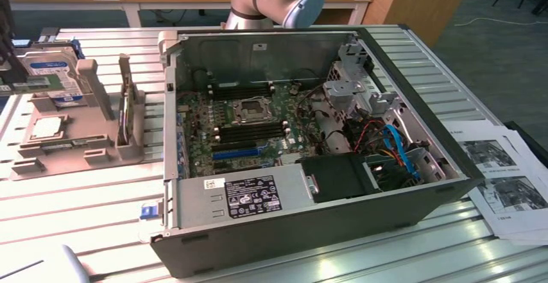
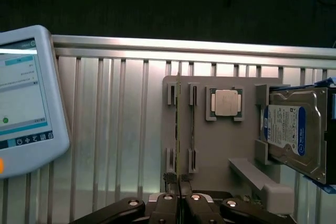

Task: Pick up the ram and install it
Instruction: 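Pick up the ram and move it above insertion slot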

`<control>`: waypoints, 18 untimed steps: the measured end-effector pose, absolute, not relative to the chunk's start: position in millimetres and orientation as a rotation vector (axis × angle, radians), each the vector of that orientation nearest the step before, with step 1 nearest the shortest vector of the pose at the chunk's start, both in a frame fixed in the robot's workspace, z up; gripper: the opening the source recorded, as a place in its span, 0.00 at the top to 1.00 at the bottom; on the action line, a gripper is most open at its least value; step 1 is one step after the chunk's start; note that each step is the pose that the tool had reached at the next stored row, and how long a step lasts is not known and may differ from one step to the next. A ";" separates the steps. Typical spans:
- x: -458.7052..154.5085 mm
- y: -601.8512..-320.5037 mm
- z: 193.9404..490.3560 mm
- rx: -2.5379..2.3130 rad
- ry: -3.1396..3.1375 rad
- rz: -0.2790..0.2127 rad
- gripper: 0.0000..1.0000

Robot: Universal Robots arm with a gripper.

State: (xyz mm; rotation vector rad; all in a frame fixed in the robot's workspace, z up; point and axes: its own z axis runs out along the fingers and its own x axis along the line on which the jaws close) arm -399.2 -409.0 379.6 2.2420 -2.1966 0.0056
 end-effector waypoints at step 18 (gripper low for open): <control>-399.2 -409.0 402.9 2.242 -2.197 0.006 0.89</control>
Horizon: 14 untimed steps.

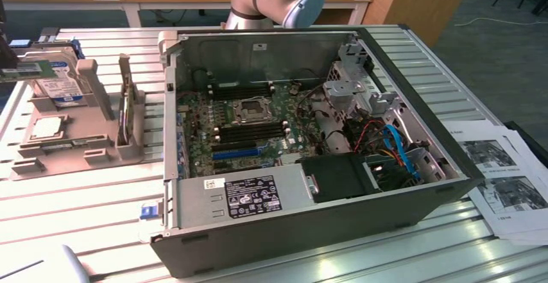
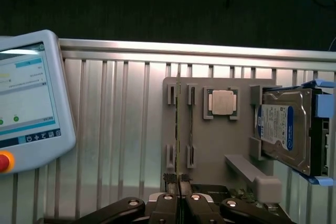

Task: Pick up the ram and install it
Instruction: 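Pick up the ram and move it above insertion slot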

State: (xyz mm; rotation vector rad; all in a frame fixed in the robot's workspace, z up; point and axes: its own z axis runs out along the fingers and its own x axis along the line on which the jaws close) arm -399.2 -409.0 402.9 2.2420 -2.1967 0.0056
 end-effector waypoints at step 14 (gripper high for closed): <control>-399.2 -409.0 408.5 2.242 -2.196 0.006 0.89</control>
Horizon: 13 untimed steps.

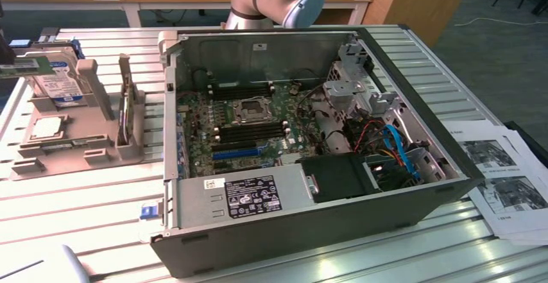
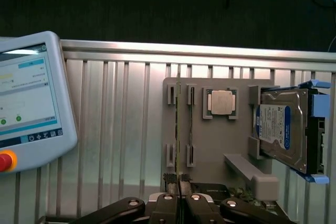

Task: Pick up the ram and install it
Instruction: 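Pick up the ram and move it above insertion slot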

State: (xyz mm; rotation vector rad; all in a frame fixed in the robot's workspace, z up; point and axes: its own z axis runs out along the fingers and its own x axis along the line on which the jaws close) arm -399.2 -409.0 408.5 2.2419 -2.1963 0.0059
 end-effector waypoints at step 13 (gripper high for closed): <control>-395.7 -409.0 408.7 2.242 -2.196 0.006 0.89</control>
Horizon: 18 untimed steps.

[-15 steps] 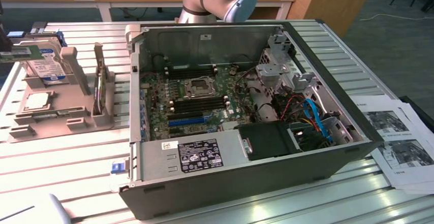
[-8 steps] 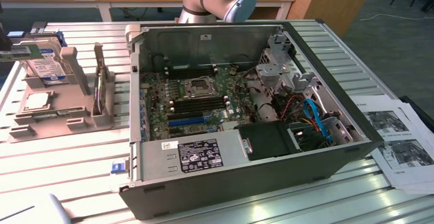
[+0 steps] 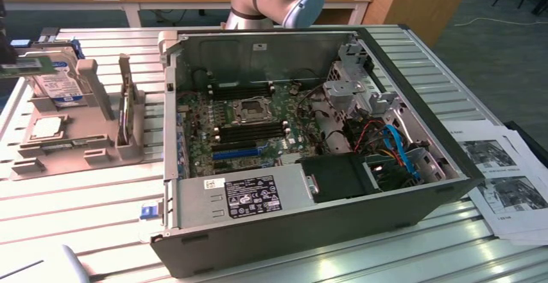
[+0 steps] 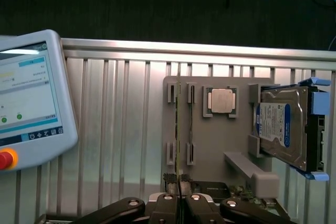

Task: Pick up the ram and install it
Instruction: 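Pick up the ram and move it above insertion slot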

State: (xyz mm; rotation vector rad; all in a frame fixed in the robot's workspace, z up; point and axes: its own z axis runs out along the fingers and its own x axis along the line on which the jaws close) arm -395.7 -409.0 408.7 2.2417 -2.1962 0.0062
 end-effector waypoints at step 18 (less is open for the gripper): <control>-375.0 -409.0 408.6 2.242 -2.196 0.006 0.89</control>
